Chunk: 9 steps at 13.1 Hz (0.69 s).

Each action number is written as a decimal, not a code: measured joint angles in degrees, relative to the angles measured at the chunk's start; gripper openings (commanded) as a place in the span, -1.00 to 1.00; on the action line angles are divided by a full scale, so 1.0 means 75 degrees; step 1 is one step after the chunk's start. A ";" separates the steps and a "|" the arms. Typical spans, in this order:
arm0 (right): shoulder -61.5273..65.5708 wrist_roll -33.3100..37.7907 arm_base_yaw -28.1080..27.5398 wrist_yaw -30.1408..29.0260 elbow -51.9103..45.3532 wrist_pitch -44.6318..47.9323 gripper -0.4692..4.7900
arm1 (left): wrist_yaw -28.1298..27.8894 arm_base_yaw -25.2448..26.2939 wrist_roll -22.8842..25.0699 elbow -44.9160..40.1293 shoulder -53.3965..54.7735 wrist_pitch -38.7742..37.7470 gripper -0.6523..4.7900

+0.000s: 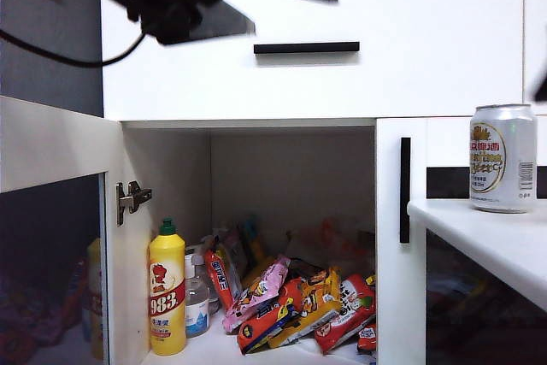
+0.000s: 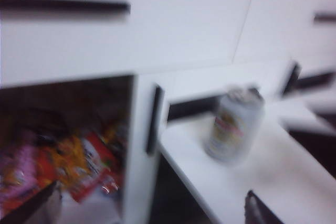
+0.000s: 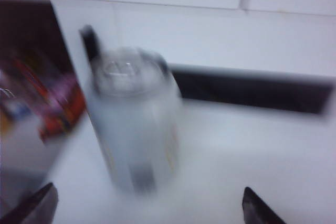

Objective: Open the left door of the white cabinet, pick up a can of beverage from the table on the right, place it inside the cabinet, and finally close the cabinet door.

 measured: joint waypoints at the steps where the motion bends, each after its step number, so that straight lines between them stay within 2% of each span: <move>1: 0.1591 0.0006 -0.0090 -0.0204 0.0047 0.1798 0.90 | 0.0933 0.0119 0.0023 -0.0003 0.0096 -0.0160 1.00; 4: 0.3223 0.0006 -0.0035 -0.0959 0.0271 0.2527 0.91 | 0.1096 0.0201 0.0026 -0.0003 0.0125 -0.0195 1.00; 6: 0.3824 0.0003 -0.0035 -0.0930 0.0294 0.3512 0.90 | 0.1099 0.0207 0.0026 -0.0003 0.0125 -0.0198 1.00; 8: 0.4529 0.0000 -0.0038 -0.0918 0.0452 0.3893 0.90 | 0.1096 0.0207 0.0026 -0.0003 0.0125 -0.0262 1.00; 9: 0.4934 -0.0012 -0.0041 -0.0734 0.0629 0.4074 0.64 | 0.1096 0.0207 0.0026 -0.0003 0.0125 -0.0358 1.00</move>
